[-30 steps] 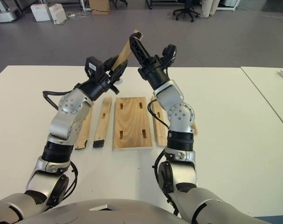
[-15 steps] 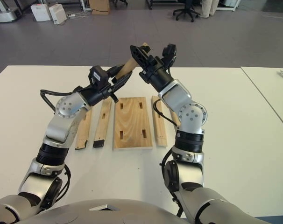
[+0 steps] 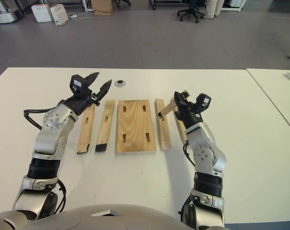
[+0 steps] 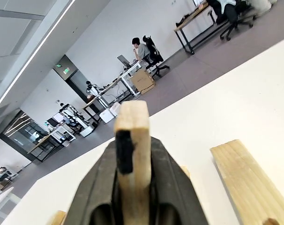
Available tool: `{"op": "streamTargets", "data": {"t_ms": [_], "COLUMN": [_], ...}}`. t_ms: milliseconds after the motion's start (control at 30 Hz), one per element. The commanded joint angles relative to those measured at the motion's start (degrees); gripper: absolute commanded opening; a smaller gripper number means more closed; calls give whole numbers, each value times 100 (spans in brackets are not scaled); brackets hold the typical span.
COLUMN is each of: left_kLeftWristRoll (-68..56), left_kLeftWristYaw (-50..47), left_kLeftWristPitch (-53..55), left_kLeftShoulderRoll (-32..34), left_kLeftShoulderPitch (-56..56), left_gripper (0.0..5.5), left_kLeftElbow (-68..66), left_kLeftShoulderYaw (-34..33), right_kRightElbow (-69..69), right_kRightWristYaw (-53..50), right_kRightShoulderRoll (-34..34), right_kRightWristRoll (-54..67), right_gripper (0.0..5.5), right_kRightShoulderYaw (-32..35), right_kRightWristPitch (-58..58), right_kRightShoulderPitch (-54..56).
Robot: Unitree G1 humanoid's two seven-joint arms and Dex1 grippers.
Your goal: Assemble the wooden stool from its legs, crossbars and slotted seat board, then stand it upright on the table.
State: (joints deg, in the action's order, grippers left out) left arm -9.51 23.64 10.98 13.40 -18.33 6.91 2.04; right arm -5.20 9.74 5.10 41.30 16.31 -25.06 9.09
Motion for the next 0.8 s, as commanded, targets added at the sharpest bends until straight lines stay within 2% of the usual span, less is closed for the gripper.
{"op": "streamTargets", "data": {"t_ms": [33,167,333,567,700,800], "left_kLeftWristRoll": [-58,-94,-124,-115,-52,-27], "left_kLeftWristYaw": [-84,-146,-202,-220,-227,-230], "left_kLeftWristPitch": [102,111,113,144,185,177], "left_kLeftShoulderRoll": [-86,-147,-163,-107,-142,-135], "left_kLeftShoulderPitch": [55,60,95,178,247,261], "left_gripper": [280,280,280,280,280,280], "left_kLeftElbow": [-37,-44,-27,37,72,60], "left_kLeftShoulderYaw": [-29,-88,-86,-144,-65,-55], "right_kRightElbow": [443,1177,1350,1939,2269,2138], "right_kRightWristYaw": [139,239,361,554,664,734], "right_kRightShoulderRoll": [-45,-26,16,568,690,638], "right_kRightWristRoll": [-378,-800,-1095,-2674,-2988,-2841], "right_gripper": [40,40,40,40,40,40], "right_kRightShoulderYaw": [-42,-89,-201,-1288,-1632,-1496], "right_kRightWristPitch": [450,936,1241,1547,1487,1853], "right_kRightShoulderPitch": [21,161,113,-568,-681,-665]}}
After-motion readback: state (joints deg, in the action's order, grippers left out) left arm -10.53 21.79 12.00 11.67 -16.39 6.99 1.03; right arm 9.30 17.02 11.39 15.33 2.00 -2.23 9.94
